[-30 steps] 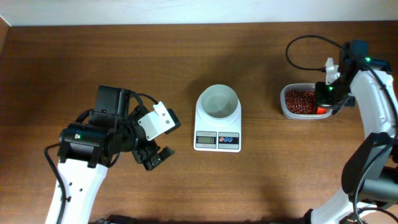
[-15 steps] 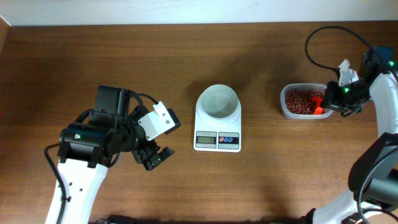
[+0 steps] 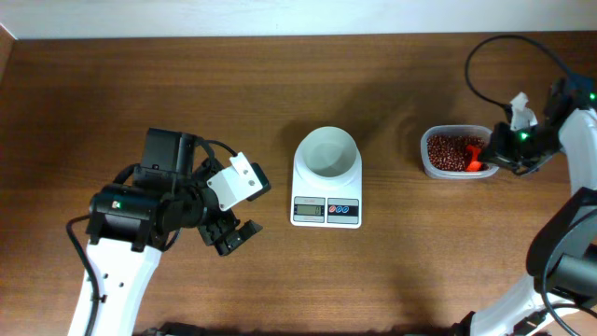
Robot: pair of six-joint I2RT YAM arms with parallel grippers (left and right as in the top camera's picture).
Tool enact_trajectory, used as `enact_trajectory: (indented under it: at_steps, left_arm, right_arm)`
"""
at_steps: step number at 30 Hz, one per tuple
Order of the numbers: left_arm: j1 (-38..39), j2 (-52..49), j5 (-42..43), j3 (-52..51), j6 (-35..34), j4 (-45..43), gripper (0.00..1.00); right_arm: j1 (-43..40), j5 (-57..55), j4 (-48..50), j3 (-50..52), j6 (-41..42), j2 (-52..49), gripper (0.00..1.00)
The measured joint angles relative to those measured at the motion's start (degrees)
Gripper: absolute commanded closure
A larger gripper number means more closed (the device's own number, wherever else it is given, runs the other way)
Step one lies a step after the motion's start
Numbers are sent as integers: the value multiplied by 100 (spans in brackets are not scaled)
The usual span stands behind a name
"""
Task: Scoop and weigh 50g on scale
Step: 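Drag the scoop through the beans to fill it with right gripper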
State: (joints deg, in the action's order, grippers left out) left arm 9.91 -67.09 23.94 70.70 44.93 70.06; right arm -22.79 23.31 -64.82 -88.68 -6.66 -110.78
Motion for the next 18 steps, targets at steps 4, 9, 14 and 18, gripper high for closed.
enact_trajectory:
  at_steps: [4, 9, 14, 18]
  left_arm:
    - [0, 0, 0, 0, 0, -2, 1]
    - [0, 0, 0, 0, 0, 0, 1]
    - [0, 0, 0, 0, 2, 0, 1]
    - [0, 0, 0, 0, 0, 0, 1]
  right_arm:
    - [-382, 487, -76, 0, -92, -39, 96]
    - [-752, 1034, -168, 0, -249, -61, 96]
    - [-931, 1447, -251, 0, -372, -61, 96]
    - [-1056, 1709, -330, 0, -433, -63, 96]
